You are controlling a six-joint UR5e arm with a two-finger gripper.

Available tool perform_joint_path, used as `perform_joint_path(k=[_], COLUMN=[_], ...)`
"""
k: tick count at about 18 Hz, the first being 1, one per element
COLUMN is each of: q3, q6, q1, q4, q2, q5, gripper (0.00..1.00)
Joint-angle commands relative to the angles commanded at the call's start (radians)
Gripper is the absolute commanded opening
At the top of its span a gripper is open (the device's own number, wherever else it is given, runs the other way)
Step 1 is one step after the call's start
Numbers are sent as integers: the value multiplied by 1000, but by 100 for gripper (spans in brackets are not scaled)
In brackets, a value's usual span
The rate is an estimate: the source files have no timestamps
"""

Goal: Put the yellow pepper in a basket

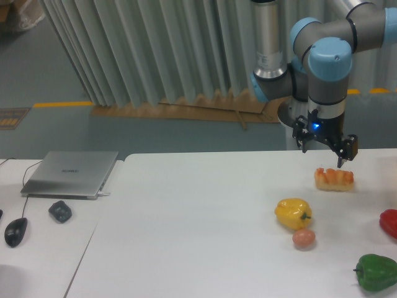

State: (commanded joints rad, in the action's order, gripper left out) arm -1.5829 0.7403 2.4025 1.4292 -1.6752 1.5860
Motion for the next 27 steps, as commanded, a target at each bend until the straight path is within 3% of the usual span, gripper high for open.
perform_joint_path(k=[4,8,10,12,27], q3=[4,-12,-3,-3,-17], q6=[-15,-42,-42,-48,-56], q1=[-45,-97,-101,-135,-151], q4=[-58,-62,-114,-125,-81], q2=[-3,0,3,-5,-1], q5=[-1,-4,-8,0,6], gripper=[100,100,100,100,100])
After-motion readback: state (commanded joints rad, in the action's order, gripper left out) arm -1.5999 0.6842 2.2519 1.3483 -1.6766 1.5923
